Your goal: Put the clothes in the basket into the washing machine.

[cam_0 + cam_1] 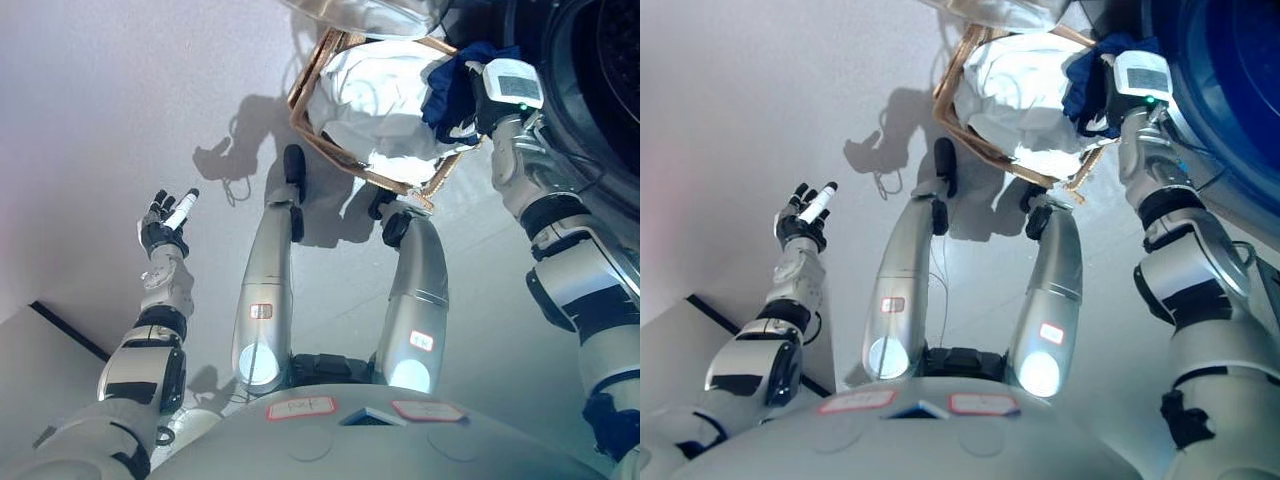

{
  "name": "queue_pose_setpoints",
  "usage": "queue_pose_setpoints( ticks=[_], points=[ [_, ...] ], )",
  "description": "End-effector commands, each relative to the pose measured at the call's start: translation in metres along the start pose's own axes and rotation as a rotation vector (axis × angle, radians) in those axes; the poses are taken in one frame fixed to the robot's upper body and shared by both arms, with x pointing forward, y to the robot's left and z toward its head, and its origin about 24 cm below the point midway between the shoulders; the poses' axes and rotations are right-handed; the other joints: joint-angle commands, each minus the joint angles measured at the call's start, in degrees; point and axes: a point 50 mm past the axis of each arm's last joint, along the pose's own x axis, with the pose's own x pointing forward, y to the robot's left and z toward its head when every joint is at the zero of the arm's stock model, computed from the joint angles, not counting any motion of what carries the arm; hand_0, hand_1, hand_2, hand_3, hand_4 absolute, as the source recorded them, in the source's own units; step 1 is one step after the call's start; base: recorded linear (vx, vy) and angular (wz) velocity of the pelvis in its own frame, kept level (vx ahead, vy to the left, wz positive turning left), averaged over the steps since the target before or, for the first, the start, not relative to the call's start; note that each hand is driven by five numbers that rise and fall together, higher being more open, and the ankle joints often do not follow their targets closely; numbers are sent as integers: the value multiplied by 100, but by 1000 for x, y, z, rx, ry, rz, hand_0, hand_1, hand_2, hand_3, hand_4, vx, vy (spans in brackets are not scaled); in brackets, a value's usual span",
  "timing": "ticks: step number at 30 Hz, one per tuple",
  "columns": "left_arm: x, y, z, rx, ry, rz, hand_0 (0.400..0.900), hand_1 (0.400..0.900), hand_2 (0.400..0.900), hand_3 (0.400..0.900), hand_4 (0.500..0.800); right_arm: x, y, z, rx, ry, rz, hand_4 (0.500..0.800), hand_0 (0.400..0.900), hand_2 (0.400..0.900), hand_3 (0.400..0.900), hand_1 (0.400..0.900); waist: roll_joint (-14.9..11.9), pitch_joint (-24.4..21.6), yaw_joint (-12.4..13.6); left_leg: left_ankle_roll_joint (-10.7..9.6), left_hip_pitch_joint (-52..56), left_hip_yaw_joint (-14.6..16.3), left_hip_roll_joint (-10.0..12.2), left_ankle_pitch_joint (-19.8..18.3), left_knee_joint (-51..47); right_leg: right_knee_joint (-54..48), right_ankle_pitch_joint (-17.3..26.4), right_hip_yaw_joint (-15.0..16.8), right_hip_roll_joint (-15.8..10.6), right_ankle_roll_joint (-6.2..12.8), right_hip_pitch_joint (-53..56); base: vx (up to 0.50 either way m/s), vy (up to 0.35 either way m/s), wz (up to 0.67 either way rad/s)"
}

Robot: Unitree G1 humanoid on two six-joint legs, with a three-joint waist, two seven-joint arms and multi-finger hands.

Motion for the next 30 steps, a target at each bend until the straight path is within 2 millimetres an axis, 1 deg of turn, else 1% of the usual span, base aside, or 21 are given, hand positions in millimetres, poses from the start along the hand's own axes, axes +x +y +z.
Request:
queue_pose_setpoints(
  ticks=[1, 2, 3, 4, 5, 6, 7, 9, 11, 12, 16, 18, 19, 23, 26, 30],
  points=[
    [-1, 37, 10, -36, -79, 148, 900, 900, 900, 900, 800, 4, -26, -21, -142, 27, -121, 800, 900, 900, 900, 900, 234, -491, 51, -257, -118, 19, -13, -752, 449, 49, 104, 44, 137, 611, -136, -8, -2, 4],
    [-1, 37, 12, -44, -89, 151, 900, 900, 900, 900, 800, 5, -30, -23, -170, 33, -132, 800, 900, 900, 900, 900, 250, -510, 76, -257, -246, 16, -25, -769, 528, 121, 86, 43, 123, 602, -267, 0, 0, 0],
    [11, 13, 41, -52, -149, 153, 900, 900, 900, 900, 800, 12, -45, -20, -218, 34, -160, 800, 900, 900, 900, 900, 213, -529, 1, -253, -327, 29, -5, -809, 575, 175, 42, 59, 121, 597, -371, 0, 0, 0],
    [16, 3, 52, -46, -164, 131, 900, 900, 900, 900, 800, 12, -44, -18, -249, 30, -159, 800, 900, 900, 900, 900, 200, -524, -34, -266, -423, 28, -10, -818, 626, 240, 21, 77, 114, 597, -482, 0, 0, 0],
    [19, -1, 59, -38, -169, 122, 900, 900, 900, 900, 800, 12, -44, -21, -276, 54, -171, 800, 900, 900, 900, 900, 217, -531, -35, -265, -533, 18, -25, -835, 695, 311, -14, 71, 89, 596, -587, 19, -28, 10],
    [21, -4, 66, -53, -171, 123, 900, 900, 900, 900, 800, 16, -55, -20, -294, 68, -188, 800, 900, 900, 900, 900, 220, -551, -30, -267, -640, -3, -42, -844, 756, 391, -44, 83, 69, 591, -696, 21, -40, 15],
    [23, -14, 72, -57, -180, 106, 900, 900, 900, 900, 800, 17, -55, -17, -289, 69, -186, 800, 900, 900, 900, 900, 237, -567, -23, -269, -709, 2, -55, -846, 792, 451, -70, 86, 46, 588, -770, 24, -40, 15],
    [25, -25, 84, -61, -201, 90, 900, 900, 900, 900, 800, 19, -62, -22, -326, 106, -197, 800, 900, 900, 900, 900, 254, -581, -12, -269, -869, -20, -84, -853, 898, 612, -129, 111, 27, 567, -953, 17, -25, 13],
    [26, -37, 94, -61, -214, 62, 900, 900, 900, 900, 800, 20, -66, -25, -346, 128, -190, 800, 900, 900, 900, 900, 262, -583, -17, -266, -996, -31, -95, -857, 952, 730, -165, 145, 17, 562, -1119, 15, -21, 9],
    [26, -39, 95, -57, -213, 61, 900, 900, 900, 900, 800, 20, -66, -25, -357, 134, -193, 800, 900, 900, 900, 900, 262, -593, -24, -263, -1031, -35, -104, -859, 973, 774, -173, 161, 13, 557, -1173, 20, -20, 5],
    [27, -45, 100, -40, -215, 54, 900, 900, 900, 900, 800, 18, -58, -25, -371, 144, -172, 800, 900, 900, 900, 900, 277, -635, -42, -253, -1112, -30, -135, -859, 1064, 898, -201, 184, 30, 528, -1284, 3, -7, 2],
    [27, -49, 101, -31, -211, 53, 900, 900, 900, 900, 800, 16, -51, -24, -379, 145, -145, 639, 631, 631, 631, 631, 280, -686, -59, -254, -1116, -45, -152, -853, 1043, 889, -216, 175, 25, 510, -1291, 7, -36, 9],
    [27, -52, 104, -24, -218, 49, 900, 900, 900, 900, 800, 16, -50, -24, -391, 147, -143, 500, 400, 400, 400, 400, 279, -709, -65, -257, -1122, -47, -155, -846, 1042, 904, -215, 185, 38, 508, -1296, -2, -33, 3],
    [28, -58, 113, -11, -233, 56, 900, 900, 900, 900, 800, 15, -41, -17, -400, 131, -128, 500, 400, 400, 400, 400, 252, -800, -95, -254, -1131, -86, -158, -809, 1040, 861, -189, 193, 85, 492, -1306, -12, -11, -4],
    [29, -62, 123, -16, -250, 60, 900, 900, 900, 900, 800, 15, -39, -14, -403, 128, -129, 500, 400, 400, 400, 400, 239, -844, -124, -246, -1144, -71, -147, -788, 996, 828, -162, 208, 108, 491, -1329, -27, 4, -6],
    [28, -68, 127, -7, -253, 59, 900, 900, 900, 900, 800, 13, -35, -14, -406, 132, -128, 500, 400, 400, 400, 400, 211, -889, -164, -218, -1158, -59, -143, -777, 991, 822, -116, 260, 134, 495, -1353, -24, 13, -9]
  ],
)
